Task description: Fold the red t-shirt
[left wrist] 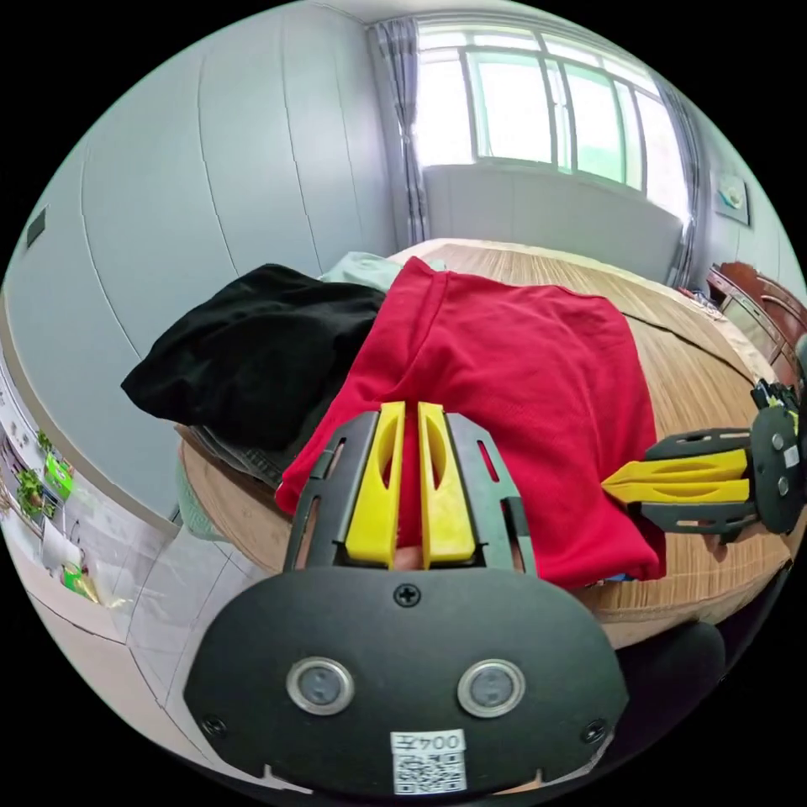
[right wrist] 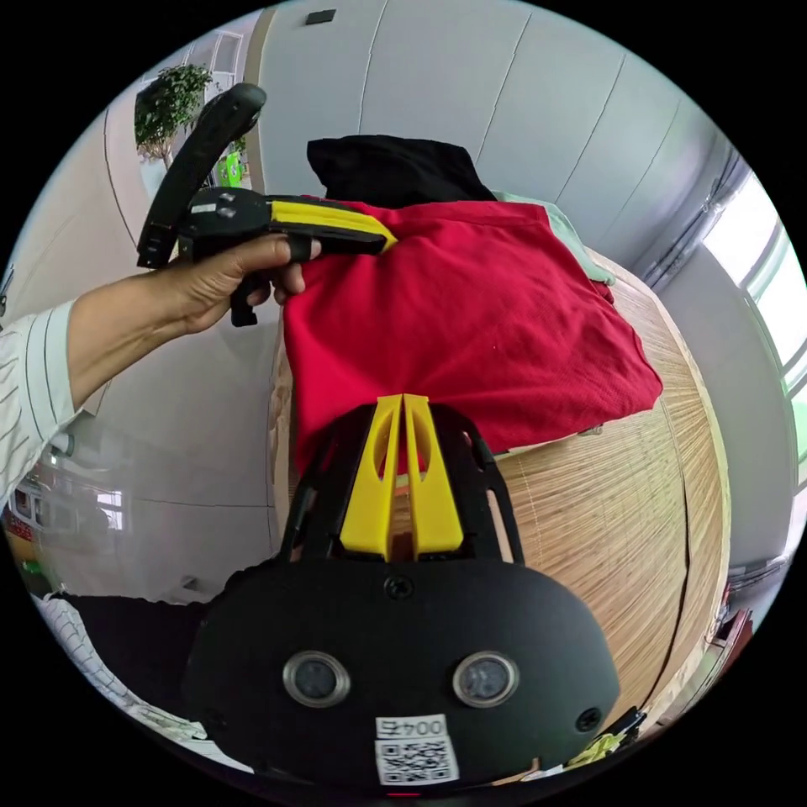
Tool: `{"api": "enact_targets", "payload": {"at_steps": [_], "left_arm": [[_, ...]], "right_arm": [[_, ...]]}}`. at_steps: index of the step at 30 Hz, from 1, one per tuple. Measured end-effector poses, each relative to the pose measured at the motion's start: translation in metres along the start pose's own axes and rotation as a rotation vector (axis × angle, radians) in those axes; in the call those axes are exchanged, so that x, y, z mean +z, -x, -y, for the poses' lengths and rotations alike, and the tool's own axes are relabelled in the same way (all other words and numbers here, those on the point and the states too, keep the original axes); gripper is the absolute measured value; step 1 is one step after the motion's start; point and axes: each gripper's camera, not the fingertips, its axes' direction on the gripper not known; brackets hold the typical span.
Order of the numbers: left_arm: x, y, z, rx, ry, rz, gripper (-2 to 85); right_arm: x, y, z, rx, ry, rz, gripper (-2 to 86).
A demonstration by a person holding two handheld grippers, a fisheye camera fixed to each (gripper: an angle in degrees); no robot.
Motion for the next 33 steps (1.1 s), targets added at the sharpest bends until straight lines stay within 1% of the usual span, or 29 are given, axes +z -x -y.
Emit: {"api": "enact_targets", "payload": {"at_steps": [3,5,7,9,11,12,13,14,15,16,17,19,20,21,22,24,25,27,28,33], "left_arm": [[0.006,-0.027,0.016,0.014,0.006,-0.006,1.0],[0.005,-0.035,0.029,-0.003,0.026,-0.042,1.0],[-0.01,-0.047,0.049,-0.015,0.04,-0.117,0.9],[-0.038,-0.072,0.064,0.004,0.007,-0.112,0.8],[-0.068,-0.11,0.073,0.063,-0.018,-0.17,0.8],[-0.084,-0.143,0.075,0.115,-0.012,-0.212,0.7],[-0.097,-0.179,0.073,0.163,0.005,-0.244,0.7],[-0.102,-0.199,0.071,0.183,0.013,-0.264,0.7],[-0.111,-0.237,0.065,0.216,0.027,-0.304,0.7],[-0.12,-0.279,0.058,0.245,0.033,-0.341,0.7],[-0.123,-0.3,0.054,0.263,0.037,-0.357,0.7],[-0.135,-0.388,0.04,0.346,0.05,-0.411,0.7],[-0.138,-0.41,0.037,0.366,0.052,-0.422,0.7],[-0.142,-0.452,0.034,0.41,0.062,-0.423,0.7],[-0.145,-0.486,0.033,0.436,0.069,-0.392,0.7],[-0.147,-0.521,0.031,0.411,0.071,-0.357,0.7],[-0.146,-0.536,0.031,0.402,0.092,-0.332,0.7],[-0.151,-0.549,0.029,0.391,0.107,-0.298,0.7],[-0.158,-0.551,0.028,0.375,0.107,-0.3,0.8],[-0.187,-0.537,0.017,0.288,0.099,-0.296,1.3]], "right_arm": [[-0.001,-0.006,0.004,0.023,0.022,0.047,-0.7],[-0.017,-0.018,-0.002,0.087,-0.025,0.088,-0.7],[-0.041,-0.028,-0.021,0.173,-0.098,0.068,-0.7],[-0.065,-0.037,-0.05,0.256,-0.105,0.025,-0.7],[-0.085,-0.05,-0.108,0.384,0.018,-0.044,-0.7],[-0.089,-0.052,-0.126,0.411,0.057,-0.069,-0.7],[-0.095,-0.054,-0.165,0.452,0.142,-0.125,-0.6],[-0.1,-0.056,-0.206,0.501,0.231,-0.183,-0.5],[-0.104,-0.056,-0.226,0.524,0.268,-0.202,-0.5],[-0.112,-0.057,-0.268,0.584,0.334,-0.231,-0.3],[-0.121,-0.058,-0.308,0.648,0.396,-0.255,-0.1],[-0.134,-0.058,-0.359,0.719,0.473,-0.305,0.8],[-0.141,-0.058,-0.388,0.758,0.517,-0.343,1.6],[-0.143,-0.058,-0.401,0.772,0.536,-0.358,1.9],[-0.145,-0.06,-0.422,0.794,0.574,-0.379,2.6],[-0.142,-0.062,-0.446,0.809,0.629,-0.402,3.2],[-0.14,-0.062,-0.455,0.813,0.637,-0.41,3.1],[-0.14,-0.06,-0.462,0.824,0.594,-0.381,2.4],[-0.14,-0.058,-0.464,0.826,0.565,-0.37,1.6],[-0.138,-0.047,-0.465,0.771,0.547,-0.451,0.2]]}}
